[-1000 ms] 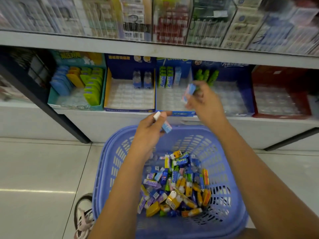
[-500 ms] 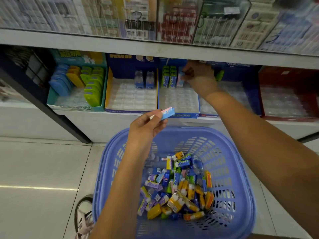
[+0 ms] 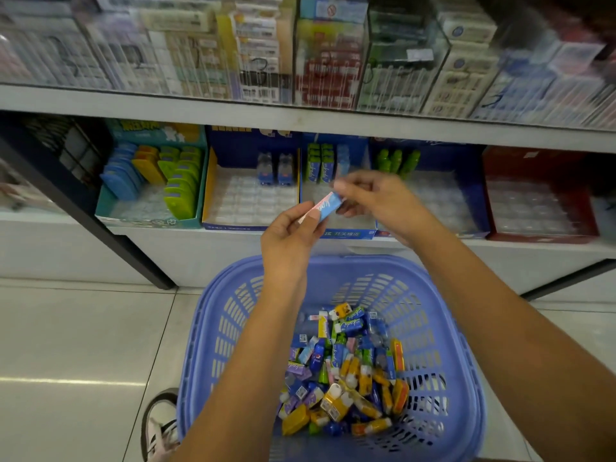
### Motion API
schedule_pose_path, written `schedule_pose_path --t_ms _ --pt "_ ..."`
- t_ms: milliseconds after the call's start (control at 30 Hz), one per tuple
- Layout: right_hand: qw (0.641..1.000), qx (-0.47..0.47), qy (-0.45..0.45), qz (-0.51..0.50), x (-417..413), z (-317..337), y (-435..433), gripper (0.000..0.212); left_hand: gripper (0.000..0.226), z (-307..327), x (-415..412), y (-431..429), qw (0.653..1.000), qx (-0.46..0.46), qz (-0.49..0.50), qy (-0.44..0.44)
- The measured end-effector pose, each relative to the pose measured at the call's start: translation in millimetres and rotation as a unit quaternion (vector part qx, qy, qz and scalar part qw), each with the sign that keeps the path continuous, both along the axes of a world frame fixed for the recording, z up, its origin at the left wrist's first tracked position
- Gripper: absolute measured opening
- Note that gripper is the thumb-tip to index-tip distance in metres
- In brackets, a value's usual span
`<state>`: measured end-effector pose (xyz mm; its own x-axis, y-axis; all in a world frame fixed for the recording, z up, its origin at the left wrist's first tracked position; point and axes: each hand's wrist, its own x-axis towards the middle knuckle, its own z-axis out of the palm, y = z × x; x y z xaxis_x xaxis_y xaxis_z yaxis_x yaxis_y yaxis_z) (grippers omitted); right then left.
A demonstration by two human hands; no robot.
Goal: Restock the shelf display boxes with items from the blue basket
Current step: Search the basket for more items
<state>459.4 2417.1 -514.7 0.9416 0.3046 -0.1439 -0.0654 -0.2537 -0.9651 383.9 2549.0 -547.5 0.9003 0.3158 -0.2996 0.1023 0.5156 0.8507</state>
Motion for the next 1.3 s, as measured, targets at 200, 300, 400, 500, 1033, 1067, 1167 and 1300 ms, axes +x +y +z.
schedule_pose_path --t_ms 200,300,400,500,1033,1067,1167,1300 --pt "0.988 -0.005 -0.097 -0.122 5.3 1.1 -6.0 0.019 0.033 -4.9 13.0 -5.1 0.955 0.274 -0.105 -0.046" --pt "0.954 -0.162 -0.200 -0.151 34.4 1.6 -11.8 0.020 0.050 -17.0 13.5 -3.4 0.811 0.539 -0.223 -0.042" --pt "0.930 -0.268 -0.229 -0.107 58.4 -6.7 -8.7 0.018 0.054 -27.6 11.2 -2.9 0.700 0.657 -0.275 -0.053" --pt "0.925 -0.290 -0.235 -0.072 67.9 -13.6 -3.6 0.022 0.057 -34.3 9.8 -0.4 0.681 0.679 -0.267 -0.072" --pt "0.926 -0.306 -0.212 -0.064 56.9 -12.9 -4.5 0.026 0.043 -42.4 -1.6 0.8 0.757 0.611 -0.185 -0.139" --pt "0.935 -0.279 -0.203 -0.081 45.8 -11.3 -6.0 0.021 0.035 -47.8 -6.2 1.0 0.776 0.594 -0.147 -0.153" --pt "0.963 -0.229 -0.133 -0.054 -0.8 -26.5 -18.2 0.016 0.019 -78.5 -23.5 -4.7 0.803 0.566 -0.155 -0.105" --pt "0.922 -0.378 0.023 0.087 -59.7 -100.4 -36.3 0.011 0.028 -146.9 -55.9 -17.3 0.703 0.563 -0.430 0.067"
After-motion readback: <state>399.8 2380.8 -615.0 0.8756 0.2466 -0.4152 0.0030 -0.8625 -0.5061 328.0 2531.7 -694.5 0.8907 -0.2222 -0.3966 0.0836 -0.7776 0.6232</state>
